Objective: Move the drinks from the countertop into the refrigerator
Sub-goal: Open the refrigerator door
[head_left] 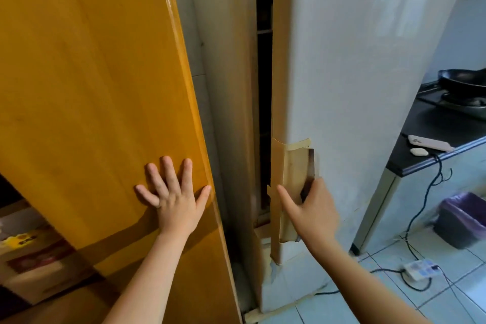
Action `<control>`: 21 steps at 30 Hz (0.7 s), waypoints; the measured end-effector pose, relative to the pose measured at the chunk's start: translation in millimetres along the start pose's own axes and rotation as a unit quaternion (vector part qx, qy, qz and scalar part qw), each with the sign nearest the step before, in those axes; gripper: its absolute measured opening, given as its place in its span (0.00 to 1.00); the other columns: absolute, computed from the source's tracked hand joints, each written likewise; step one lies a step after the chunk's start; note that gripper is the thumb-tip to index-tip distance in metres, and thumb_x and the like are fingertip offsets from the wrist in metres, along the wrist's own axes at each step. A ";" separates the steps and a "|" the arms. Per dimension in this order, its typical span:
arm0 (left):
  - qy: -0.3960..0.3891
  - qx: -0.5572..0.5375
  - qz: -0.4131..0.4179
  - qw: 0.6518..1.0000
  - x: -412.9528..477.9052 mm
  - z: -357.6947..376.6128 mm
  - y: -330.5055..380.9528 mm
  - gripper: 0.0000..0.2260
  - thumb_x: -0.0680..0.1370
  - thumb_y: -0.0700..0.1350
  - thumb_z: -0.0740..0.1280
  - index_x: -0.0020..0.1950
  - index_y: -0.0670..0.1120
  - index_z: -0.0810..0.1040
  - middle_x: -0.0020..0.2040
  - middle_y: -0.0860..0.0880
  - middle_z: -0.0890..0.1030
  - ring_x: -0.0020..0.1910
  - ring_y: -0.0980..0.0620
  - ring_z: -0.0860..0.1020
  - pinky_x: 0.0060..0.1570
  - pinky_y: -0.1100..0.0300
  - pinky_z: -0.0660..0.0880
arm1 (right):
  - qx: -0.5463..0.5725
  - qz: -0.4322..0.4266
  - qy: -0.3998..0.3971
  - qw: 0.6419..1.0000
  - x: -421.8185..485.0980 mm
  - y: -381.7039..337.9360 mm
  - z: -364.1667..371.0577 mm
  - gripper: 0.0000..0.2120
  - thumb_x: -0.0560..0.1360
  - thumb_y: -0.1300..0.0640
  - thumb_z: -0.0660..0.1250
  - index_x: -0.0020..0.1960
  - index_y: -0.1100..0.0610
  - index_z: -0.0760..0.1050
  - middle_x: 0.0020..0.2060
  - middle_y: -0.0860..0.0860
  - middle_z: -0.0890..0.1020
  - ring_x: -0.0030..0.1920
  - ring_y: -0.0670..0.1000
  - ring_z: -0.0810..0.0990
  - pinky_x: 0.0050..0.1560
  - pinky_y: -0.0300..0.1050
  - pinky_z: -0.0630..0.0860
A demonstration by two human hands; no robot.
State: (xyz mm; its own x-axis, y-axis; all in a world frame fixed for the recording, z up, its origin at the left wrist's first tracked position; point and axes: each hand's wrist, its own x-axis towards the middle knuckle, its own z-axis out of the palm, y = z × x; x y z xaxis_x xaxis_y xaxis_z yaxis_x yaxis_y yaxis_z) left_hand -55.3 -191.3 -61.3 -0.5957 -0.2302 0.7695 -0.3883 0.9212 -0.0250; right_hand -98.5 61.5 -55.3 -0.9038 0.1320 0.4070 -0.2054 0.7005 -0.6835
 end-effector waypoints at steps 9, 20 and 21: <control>0.006 -0.170 -0.035 0.985 -14.4 -27.3 36.4 0.26 0.75 0.56 0.60 0.69 0.43 0.66 0.75 0.40 0.54 0.74 0.39 0.52 0.72 0.42 0.51 | 0.007 0.045 0.109 0.993 -50.5 74.8 -85.3 0.35 0.52 0.28 0.69 0.47 0.40 0.54 0.37 0.37 0.66 0.35 0.43 0.69 0.31 0.34 0.63; -0.128 -0.441 0.201 0.865 -27.8 -76.1 212.1 0.22 0.74 0.52 0.59 0.64 0.41 0.70 0.68 0.42 0.67 0.66 0.41 0.67 0.61 0.45 0.68 | 0.000 0.094 0.263 0.960 -75.8 193.4 -183.9 0.28 0.62 0.43 0.59 0.57 0.58 0.66 0.51 0.43 0.67 0.49 0.51 0.72 0.46 0.46 0.67; -0.141 -0.449 0.211 0.857 -26.7 -78.7 227.1 0.22 0.75 0.52 0.58 0.65 0.41 0.70 0.69 0.42 0.67 0.67 0.42 0.66 0.64 0.46 0.67 | 0.007 0.129 0.287 0.949 -76.3 203.8 -190.3 0.26 0.63 0.43 0.57 0.56 0.57 0.66 0.49 0.44 0.67 0.47 0.53 0.73 0.45 0.47 0.67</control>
State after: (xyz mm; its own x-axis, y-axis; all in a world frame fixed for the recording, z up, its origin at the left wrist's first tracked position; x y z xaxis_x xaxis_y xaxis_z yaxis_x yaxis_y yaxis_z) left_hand -72.2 48.7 -37.2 -0.7449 0.2318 0.6256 0.5249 0.7824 0.3351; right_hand 0.0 327.6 -110.3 -0.5726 0.6604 0.4859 -0.0138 0.5848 -0.8111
